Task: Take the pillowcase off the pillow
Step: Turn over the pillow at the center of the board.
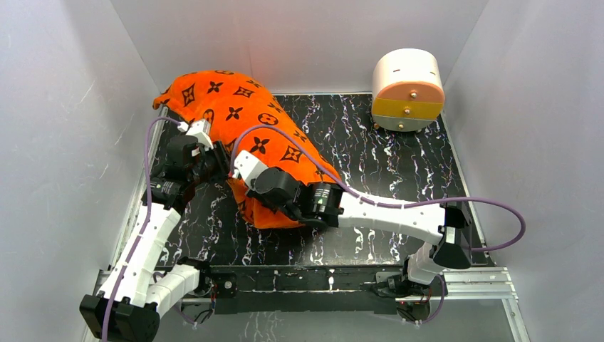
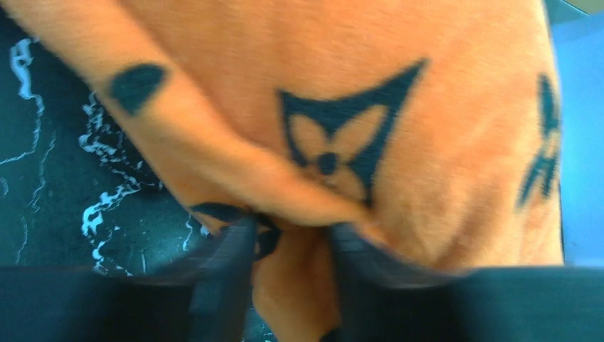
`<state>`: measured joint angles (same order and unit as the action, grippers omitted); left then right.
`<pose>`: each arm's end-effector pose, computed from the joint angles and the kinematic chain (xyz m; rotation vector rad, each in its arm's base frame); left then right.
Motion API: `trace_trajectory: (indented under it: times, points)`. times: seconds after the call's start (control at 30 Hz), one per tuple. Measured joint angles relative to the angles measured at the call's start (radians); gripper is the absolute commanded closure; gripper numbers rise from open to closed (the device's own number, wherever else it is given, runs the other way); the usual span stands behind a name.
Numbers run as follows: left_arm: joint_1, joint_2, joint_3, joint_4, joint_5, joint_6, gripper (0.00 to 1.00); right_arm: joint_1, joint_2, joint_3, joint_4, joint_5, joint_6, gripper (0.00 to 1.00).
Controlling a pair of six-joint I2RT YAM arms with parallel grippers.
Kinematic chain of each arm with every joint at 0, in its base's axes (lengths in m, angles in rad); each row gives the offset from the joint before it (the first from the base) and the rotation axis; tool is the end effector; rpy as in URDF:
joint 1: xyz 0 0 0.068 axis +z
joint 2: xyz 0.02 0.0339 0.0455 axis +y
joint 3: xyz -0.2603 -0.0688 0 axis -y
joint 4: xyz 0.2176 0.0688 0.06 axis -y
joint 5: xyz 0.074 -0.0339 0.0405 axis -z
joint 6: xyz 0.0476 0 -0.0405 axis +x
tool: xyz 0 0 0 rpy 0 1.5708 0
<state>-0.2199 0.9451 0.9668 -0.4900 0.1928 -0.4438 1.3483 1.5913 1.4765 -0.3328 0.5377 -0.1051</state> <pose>0.1849 -0.0507 0.3347 -0.1096 2.0822 -0.6072 0.1014 0.3379 0.3587 -1.0338 1.6672 0.2753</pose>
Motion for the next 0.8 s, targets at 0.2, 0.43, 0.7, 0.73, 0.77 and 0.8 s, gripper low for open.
trace_trajectory:
  times: [0.2,0.43,0.7,0.73,0.77,0.8]
  points:
    - [0.001,-0.034,0.000,-0.012,-0.104,-0.026,0.02,-0.069,-0.048,-0.053,0.025,-0.040,0.111,1.00]
    - [-0.007,-0.154,-0.011,0.031,-0.181,-0.134,0.02,-0.149,-0.087,-0.101,0.065,-0.211,0.243,1.00]
    - [-0.008,-0.148,-0.076,0.236,-0.113,-0.259,0.02,-0.157,-0.087,-0.114,0.079,-0.301,0.298,1.00]
    - [-0.008,-0.130,-0.078,0.238,-0.105,-0.267,0.02,-0.158,-0.088,-0.115,0.081,-0.307,0.302,1.00]
    - [-0.008,-0.106,-0.078,0.239,-0.097,-0.274,0.02,-0.158,-0.089,-0.116,0.082,-0.313,0.306,1.00]
    - [-0.009,-0.070,-0.079,0.242,-0.087,-0.279,0.02,-0.159,-0.091,-0.116,0.082,-0.318,0.309,1.00]
